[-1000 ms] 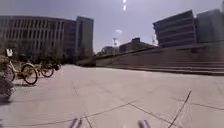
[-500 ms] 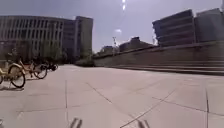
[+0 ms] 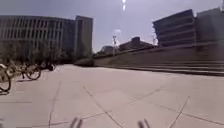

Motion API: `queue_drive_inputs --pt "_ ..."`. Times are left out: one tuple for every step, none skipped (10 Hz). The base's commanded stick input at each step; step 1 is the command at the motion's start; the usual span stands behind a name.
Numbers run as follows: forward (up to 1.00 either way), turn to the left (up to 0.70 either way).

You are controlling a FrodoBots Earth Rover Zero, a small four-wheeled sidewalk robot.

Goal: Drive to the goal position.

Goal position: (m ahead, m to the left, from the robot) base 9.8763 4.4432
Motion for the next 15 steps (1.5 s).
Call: queue_drive_inputs --pt "1.0 0.0" --pt "1.0 0.0" --pt "1.0 0.0" --pt "1.0 0.0" --pt "1.0 0.0" --pt "1.0 0.0" --pt "1.0 0.0" --pt "1.0 0.0" --pt "1.0 0.0" --pt "1.0 0.0" --pt "1.0 0.0" --pt "1.0 0.0" --pt "1.0 0.0" --pt "1.0 0.0" --pt "1.0 0.0"
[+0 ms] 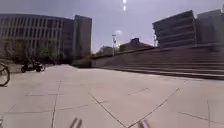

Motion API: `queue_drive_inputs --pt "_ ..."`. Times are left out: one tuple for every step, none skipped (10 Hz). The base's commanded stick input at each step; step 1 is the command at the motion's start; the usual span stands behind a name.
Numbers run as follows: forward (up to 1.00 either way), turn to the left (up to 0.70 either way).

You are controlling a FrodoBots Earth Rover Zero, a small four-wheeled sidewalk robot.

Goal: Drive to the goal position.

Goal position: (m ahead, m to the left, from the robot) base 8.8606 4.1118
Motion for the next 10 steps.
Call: queue_drive_inputs --pt "1.0 0.0" --pt "1.0 0.0" --pt "1.0 0.0" --pt "1.0 0.0" --pt "1.0 0.0" --pt "1.0 0.0" --pt "1.0 0.0" --pt "1.0 0.0" --pt "1.0 0.0" --pt "1.0 0.0"
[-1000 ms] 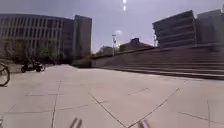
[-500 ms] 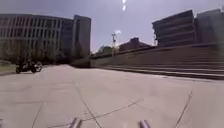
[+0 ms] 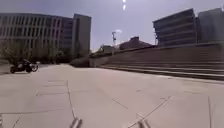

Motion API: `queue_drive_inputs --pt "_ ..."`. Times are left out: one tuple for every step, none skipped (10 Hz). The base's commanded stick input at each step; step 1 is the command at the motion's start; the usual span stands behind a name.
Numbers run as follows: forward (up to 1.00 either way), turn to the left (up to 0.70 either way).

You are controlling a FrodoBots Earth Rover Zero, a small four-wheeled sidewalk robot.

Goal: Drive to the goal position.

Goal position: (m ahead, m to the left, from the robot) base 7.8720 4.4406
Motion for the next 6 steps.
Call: queue_drive_inputs --pt "1.0 0.0" --pt "0.47 0.0" --pt "0.0 0.0" --pt "0.0 0.0" --pt "0.0 0.0" --pt "0.0 0.0"
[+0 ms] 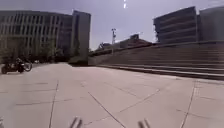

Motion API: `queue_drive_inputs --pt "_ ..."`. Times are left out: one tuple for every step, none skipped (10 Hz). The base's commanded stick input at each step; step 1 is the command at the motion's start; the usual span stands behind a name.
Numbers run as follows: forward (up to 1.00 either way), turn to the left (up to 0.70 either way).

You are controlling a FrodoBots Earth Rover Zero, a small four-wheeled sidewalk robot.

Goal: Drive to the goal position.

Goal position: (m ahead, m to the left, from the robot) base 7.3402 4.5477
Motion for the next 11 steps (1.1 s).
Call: queue_drive_inputs --pt "0.0 0.0" --pt "0.0 0.0" --pt "-0.26 0.0" --pt "-0.6 0.0" --pt "-0.85 0.0" --pt "-1.0 0.0" --pt "-1.0 0.0" --pt "-1.0 0.0" --pt "-0.99 0.0" --pt "-0.81 0.0" --pt "0.0 0.0"
